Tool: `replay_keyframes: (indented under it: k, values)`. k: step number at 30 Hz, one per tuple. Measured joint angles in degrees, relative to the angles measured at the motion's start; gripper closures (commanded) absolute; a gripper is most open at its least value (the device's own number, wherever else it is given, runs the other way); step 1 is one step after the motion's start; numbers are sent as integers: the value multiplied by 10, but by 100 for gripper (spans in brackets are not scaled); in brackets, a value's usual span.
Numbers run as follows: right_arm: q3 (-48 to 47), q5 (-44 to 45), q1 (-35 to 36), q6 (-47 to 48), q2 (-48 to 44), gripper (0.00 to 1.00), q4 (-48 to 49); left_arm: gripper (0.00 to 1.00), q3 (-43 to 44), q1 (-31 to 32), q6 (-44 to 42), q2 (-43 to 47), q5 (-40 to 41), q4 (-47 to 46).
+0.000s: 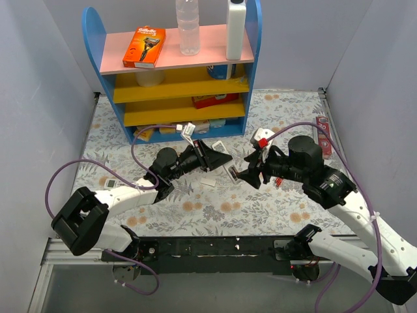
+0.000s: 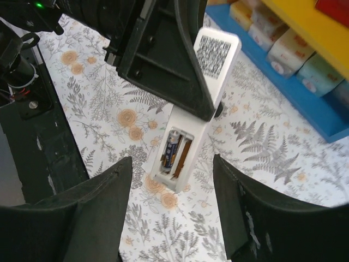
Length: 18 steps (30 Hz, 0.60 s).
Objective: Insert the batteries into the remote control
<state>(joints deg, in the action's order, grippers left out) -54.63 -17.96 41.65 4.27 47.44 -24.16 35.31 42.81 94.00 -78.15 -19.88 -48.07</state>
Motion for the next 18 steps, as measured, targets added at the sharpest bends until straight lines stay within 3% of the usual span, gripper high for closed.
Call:
replay_keyframes:
  k: [6, 18]
  values:
    - [-76, -37, 0, 149, 23, 49, -74, 100, 10, 0, -30, 28, -26, 51]
    - [-97, -114, 0, 325, 69, 50, -151, 100, 26, -1, -25, 31, -80, 74]
